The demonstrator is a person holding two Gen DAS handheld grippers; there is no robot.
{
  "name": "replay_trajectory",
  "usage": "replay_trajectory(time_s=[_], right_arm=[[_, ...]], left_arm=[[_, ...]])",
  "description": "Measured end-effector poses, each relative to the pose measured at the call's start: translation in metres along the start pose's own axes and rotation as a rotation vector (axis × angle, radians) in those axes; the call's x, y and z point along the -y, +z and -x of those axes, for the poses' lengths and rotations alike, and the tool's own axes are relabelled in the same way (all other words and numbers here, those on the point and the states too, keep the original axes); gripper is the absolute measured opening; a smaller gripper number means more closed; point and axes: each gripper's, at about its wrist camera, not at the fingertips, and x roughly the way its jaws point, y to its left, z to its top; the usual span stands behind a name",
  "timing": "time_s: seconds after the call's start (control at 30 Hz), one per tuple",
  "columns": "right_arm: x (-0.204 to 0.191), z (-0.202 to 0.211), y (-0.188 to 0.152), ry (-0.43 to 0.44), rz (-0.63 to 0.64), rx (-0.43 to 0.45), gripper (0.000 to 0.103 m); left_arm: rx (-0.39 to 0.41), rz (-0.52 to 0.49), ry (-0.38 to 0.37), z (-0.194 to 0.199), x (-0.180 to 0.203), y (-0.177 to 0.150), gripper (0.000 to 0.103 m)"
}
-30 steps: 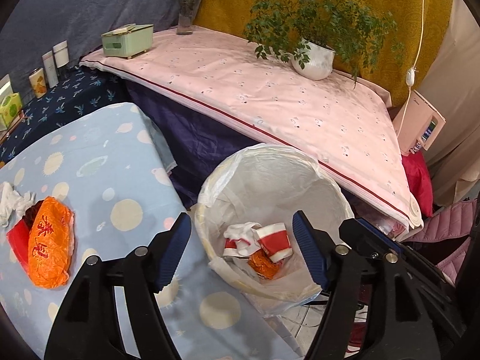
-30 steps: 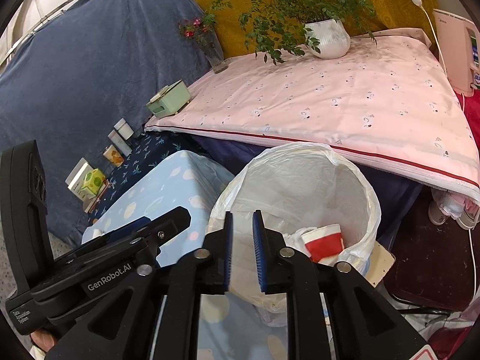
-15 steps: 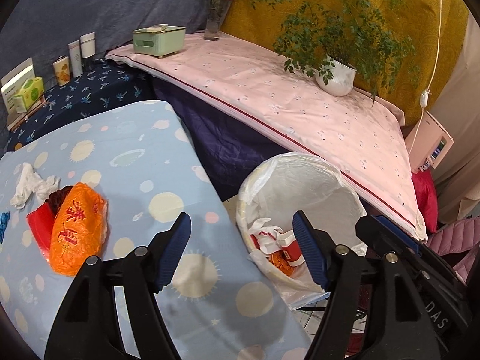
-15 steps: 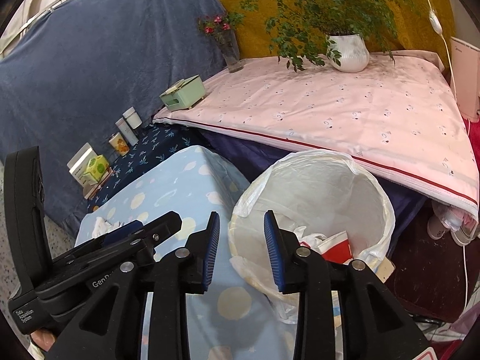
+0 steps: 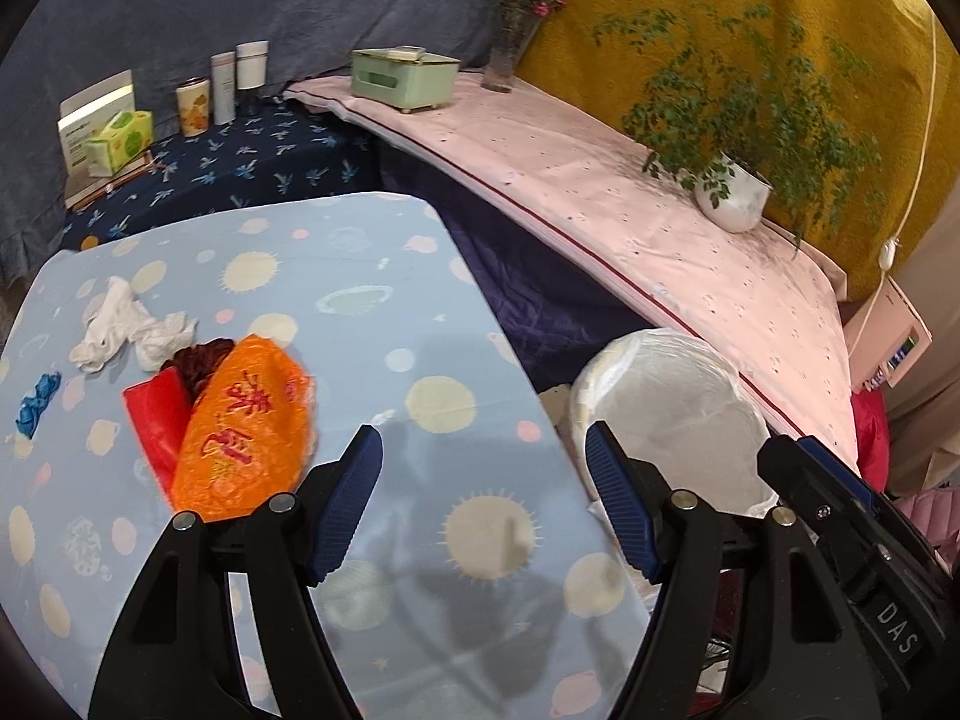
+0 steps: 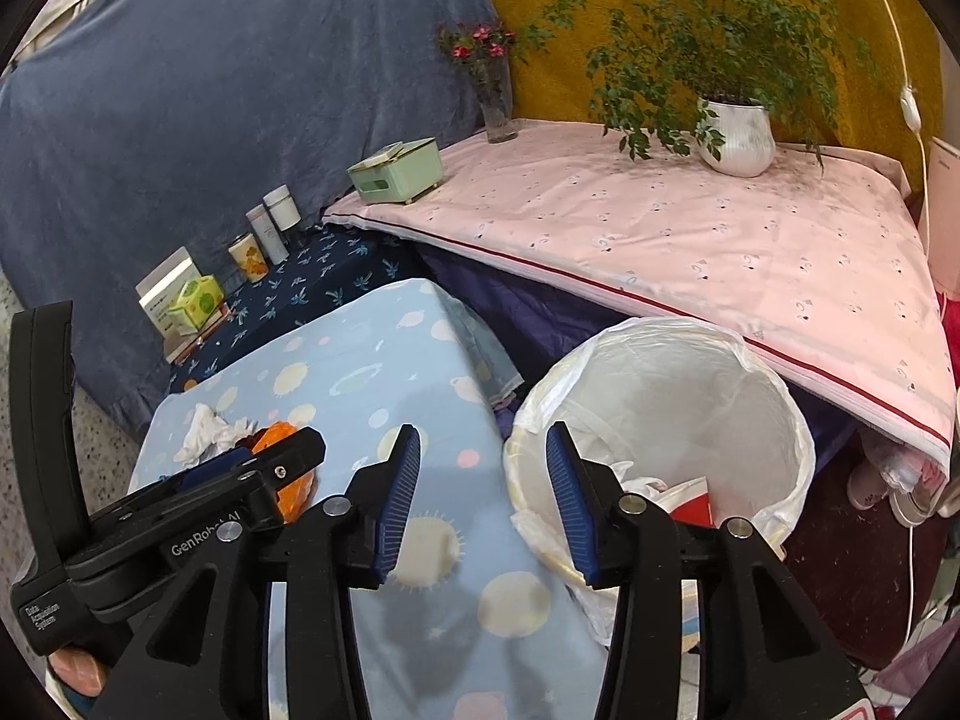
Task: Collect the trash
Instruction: 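Move both open grippers back to the orange bag and red envelope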
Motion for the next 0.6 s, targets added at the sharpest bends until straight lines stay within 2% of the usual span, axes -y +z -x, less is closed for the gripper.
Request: replay_trajectory(time_s=[0.33,0.6], right_arm=[[-0.053,-0.019,-0.008,0.04,0.083,-0.042,0.046],[-0.097,-0.037,-0.02,0.077,0.144,-0.074,0.051]], left_arm=[[0.001,0.1,0.059,0.008,-0.062,-0.007,0.068],[-0.004,0.185,0.129,0.013,-0.121,-0.018,0.071]])
